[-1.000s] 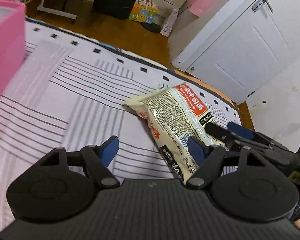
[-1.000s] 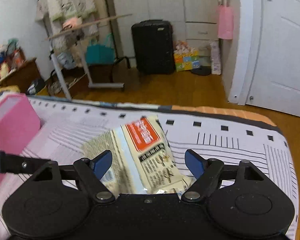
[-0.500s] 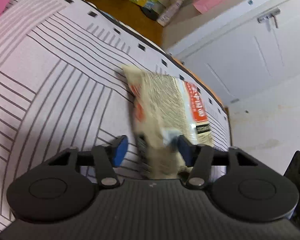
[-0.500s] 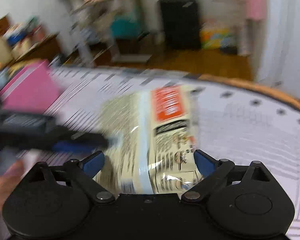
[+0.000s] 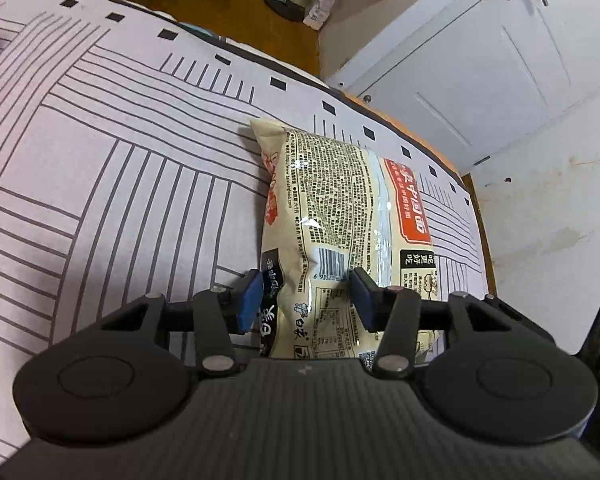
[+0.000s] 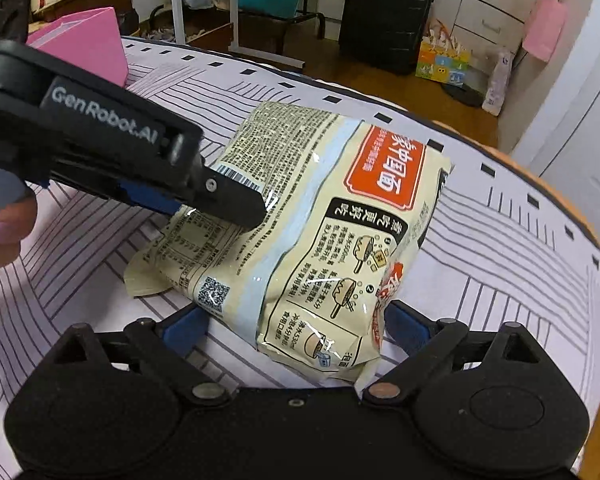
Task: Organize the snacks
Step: 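Lift the noodle packet with the left tool while the right tool presses its side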
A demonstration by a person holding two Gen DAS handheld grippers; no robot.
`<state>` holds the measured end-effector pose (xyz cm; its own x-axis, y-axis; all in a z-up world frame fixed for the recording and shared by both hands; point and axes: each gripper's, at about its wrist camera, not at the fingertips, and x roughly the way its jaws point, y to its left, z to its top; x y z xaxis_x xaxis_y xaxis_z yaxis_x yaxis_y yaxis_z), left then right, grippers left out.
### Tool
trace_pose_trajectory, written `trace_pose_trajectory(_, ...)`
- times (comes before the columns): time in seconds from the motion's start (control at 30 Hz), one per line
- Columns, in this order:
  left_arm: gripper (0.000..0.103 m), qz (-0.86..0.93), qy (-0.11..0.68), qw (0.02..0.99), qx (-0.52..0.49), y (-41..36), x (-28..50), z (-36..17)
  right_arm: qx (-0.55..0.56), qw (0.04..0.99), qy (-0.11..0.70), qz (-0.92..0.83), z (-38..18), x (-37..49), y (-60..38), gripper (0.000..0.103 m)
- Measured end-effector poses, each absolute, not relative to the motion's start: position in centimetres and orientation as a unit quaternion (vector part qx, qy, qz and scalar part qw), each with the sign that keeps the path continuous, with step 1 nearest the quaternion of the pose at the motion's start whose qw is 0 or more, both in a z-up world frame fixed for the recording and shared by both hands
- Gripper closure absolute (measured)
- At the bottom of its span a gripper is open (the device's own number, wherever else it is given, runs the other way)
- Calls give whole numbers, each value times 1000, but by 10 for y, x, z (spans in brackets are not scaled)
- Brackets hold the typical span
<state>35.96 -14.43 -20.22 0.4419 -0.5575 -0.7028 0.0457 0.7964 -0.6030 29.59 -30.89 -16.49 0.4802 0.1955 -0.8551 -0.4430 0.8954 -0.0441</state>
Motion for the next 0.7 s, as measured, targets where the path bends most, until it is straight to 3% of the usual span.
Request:
trace_pose_trajectory(0.57, 58, -216, 469, 829, -215, -154, 349, -200, -94, 884, 420, 181, -178, 290, -305, 0)
trace_pose_trajectory(0.7, 58, -222, 468, 833, -197, -158, 348, -195, -91, 889, 418, 165, -174, 289, -303, 4)
